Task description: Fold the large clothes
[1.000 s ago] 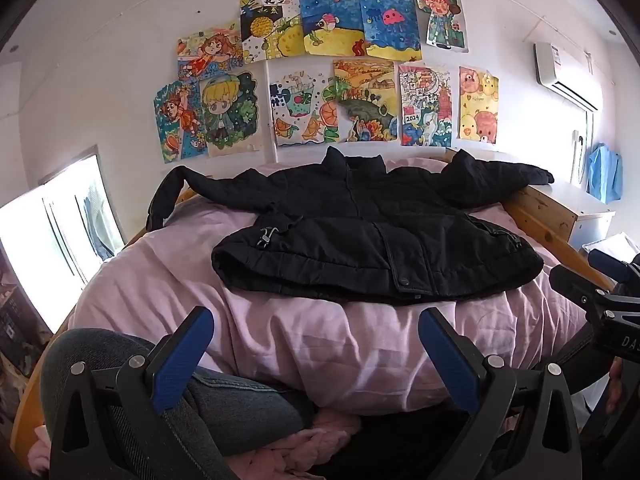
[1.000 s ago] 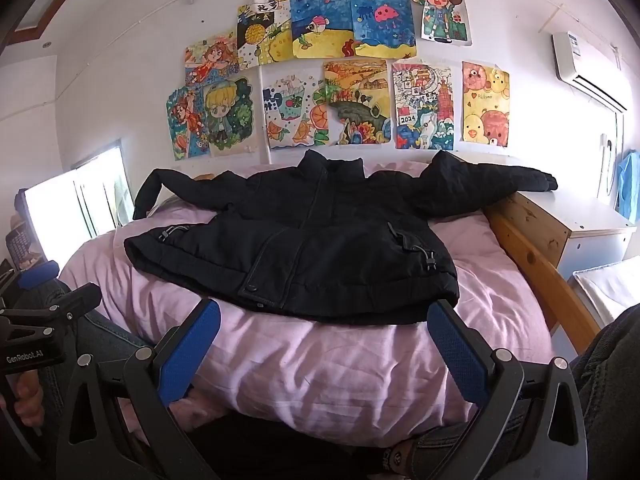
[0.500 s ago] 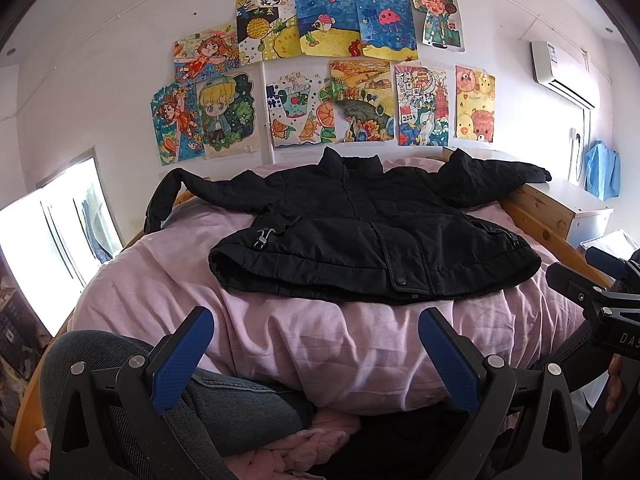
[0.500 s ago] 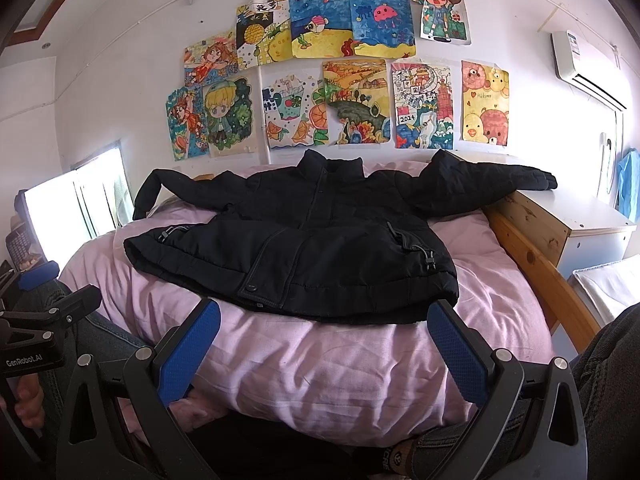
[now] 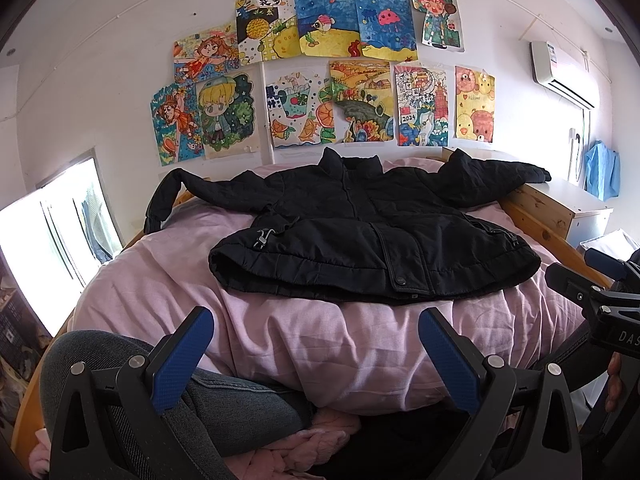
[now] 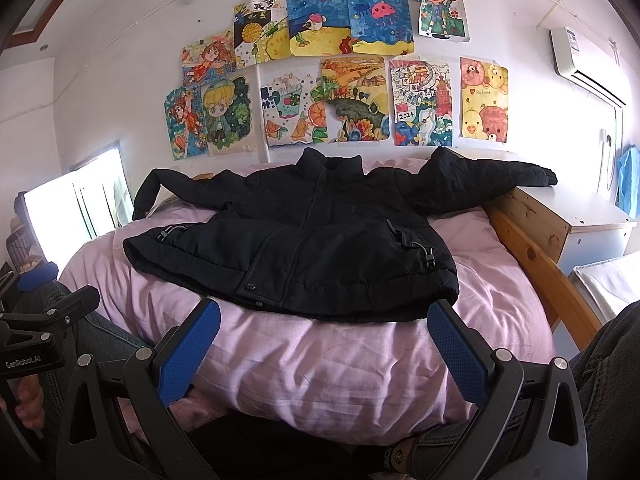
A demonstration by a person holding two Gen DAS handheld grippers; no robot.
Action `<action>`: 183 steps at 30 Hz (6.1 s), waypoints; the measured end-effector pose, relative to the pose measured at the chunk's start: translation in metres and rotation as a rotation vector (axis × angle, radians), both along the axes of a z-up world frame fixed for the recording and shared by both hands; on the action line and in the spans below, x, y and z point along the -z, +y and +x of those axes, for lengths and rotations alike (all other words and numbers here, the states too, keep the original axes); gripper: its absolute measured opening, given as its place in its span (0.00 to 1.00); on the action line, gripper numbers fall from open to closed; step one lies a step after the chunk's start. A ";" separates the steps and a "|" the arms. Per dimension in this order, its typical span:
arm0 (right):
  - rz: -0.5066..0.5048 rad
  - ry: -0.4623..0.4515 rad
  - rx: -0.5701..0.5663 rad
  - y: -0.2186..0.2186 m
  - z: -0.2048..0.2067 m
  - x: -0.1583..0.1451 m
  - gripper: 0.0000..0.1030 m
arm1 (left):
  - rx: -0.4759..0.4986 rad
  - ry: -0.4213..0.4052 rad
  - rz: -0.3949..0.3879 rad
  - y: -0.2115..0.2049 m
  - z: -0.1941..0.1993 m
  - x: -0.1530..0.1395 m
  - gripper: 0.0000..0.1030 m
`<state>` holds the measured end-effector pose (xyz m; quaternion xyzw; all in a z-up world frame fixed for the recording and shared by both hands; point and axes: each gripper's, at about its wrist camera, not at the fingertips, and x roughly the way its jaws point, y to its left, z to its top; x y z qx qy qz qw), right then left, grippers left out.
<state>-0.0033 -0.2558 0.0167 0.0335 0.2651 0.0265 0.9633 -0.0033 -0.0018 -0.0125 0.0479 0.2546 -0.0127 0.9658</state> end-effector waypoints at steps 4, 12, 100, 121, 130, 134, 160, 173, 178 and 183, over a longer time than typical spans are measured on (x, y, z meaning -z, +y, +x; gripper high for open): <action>0.000 0.000 -0.001 0.000 0.000 0.002 0.99 | 0.000 -0.001 0.000 0.000 -0.001 0.004 1.00; 0.001 0.002 0.000 -0.001 0.000 0.002 0.99 | 0.000 -0.002 0.000 -0.001 -0.003 0.013 1.00; 0.108 0.093 0.173 -0.213 0.277 -0.087 0.99 | 0.110 0.101 0.294 -0.145 0.284 -0.048 1.00; 0.064 0.274 0.659 -0.424 0.464 0.041 0.77 | 0.217 0.258 0.134 -0.176 0.435 0.072 1.00; -0.002 0.287 0.755 -0.424 0.492 0.057 0.51 | 0.143 0.266 0.067 -0.134 0.447 0.062 1.00; -0.055 0.291 0.743 -0.417 0.491 0.056 0.21 | 0.125 0.255 0.053 -0.125 0.446 0.053 1.00; -0.344 -0.324 -0.222 -0.001 0.474 -0.035 0.07 | 0.063 0.177 -0.579 0.073 0.457 0.016 1.00; -0.719 -0.018 -0.690 0.149 0.433 0.108 0.35 | 0.123 0.403 -0.873 0.088 0.499 0.113 1.00; -0.666 0.050 -0.745 0.128 0.410 0.098 0.65 | 0.056 0.519 -0.869 0.090 0.504 0.145 1.00; -0.490 0.167 -0.684 0.065 0.406 0.075 0.73 | 0.008 0.632 -0.865 0.089 0.508 0.170 1.00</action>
